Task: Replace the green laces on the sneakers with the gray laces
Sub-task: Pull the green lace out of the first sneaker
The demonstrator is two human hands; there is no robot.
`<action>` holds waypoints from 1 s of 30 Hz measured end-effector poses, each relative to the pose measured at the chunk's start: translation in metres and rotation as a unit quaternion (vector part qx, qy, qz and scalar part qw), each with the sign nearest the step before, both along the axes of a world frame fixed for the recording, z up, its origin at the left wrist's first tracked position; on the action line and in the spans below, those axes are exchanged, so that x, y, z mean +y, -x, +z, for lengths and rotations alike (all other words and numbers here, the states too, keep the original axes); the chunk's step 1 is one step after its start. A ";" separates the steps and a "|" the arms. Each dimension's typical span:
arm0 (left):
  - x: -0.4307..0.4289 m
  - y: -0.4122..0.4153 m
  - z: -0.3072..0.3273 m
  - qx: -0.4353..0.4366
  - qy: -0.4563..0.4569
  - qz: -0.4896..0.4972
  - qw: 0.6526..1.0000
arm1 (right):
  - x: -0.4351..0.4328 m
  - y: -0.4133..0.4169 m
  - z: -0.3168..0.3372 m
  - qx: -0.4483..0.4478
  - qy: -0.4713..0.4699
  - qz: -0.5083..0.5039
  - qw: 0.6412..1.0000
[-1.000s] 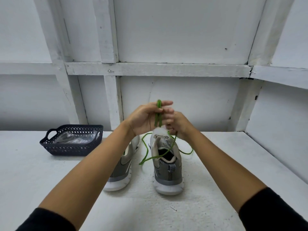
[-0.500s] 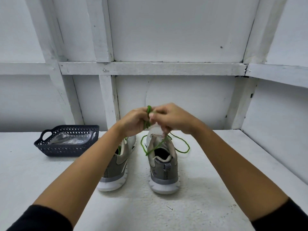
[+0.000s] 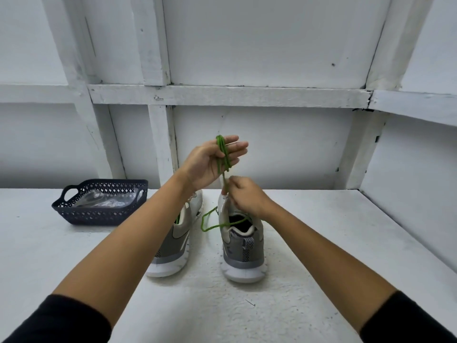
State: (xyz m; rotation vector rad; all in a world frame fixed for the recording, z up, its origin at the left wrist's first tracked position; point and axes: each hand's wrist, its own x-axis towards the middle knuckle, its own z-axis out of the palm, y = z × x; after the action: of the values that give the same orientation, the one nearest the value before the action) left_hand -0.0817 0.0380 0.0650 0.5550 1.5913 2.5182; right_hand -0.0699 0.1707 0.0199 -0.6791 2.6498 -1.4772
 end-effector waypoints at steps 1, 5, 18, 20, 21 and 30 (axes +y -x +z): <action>-0.002 0.002 -0.003 0.004 0.033 0.024 0.999 | -0.001 -0.008 0.002 -0.008 -0.004 0.025 1.000; -0.014 -0.001 -0.015 -0.012 0.085 0.024 0.996 | 0.007 -0.021 0.033 -0.076 0.138 0.078 0.984; -0.002 -0.015 -0.009 -0.005 0.124 -0.151 0.981 | 0.020 0.031 0.050 -0.008 0.223 -0.030 0.974; 0.000 -0.014 -0.005 -0.006 0.045 -0.116 0.992 | 0.012 0.032 0.027 -0.037 0.214 -0.046 0.975; -0.001 -0.012 -0.003 -0.004 0.011 -0.087 0.996 | 0.008 0.029 0.016 -0.048 0.193 -0.042 0.979; -0.019 0.001 -0.008 0.010 0.027 0.063 0.998 | 0.001 -0.007 0.027 -0.073 0.050 0.113 0.990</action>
State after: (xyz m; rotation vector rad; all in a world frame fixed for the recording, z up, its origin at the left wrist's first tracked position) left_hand -0.0828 0.0187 0.0569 0.4895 1.7482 2.5569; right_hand -0.0631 0.1722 0.0466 -0.8140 2.3168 -1.5389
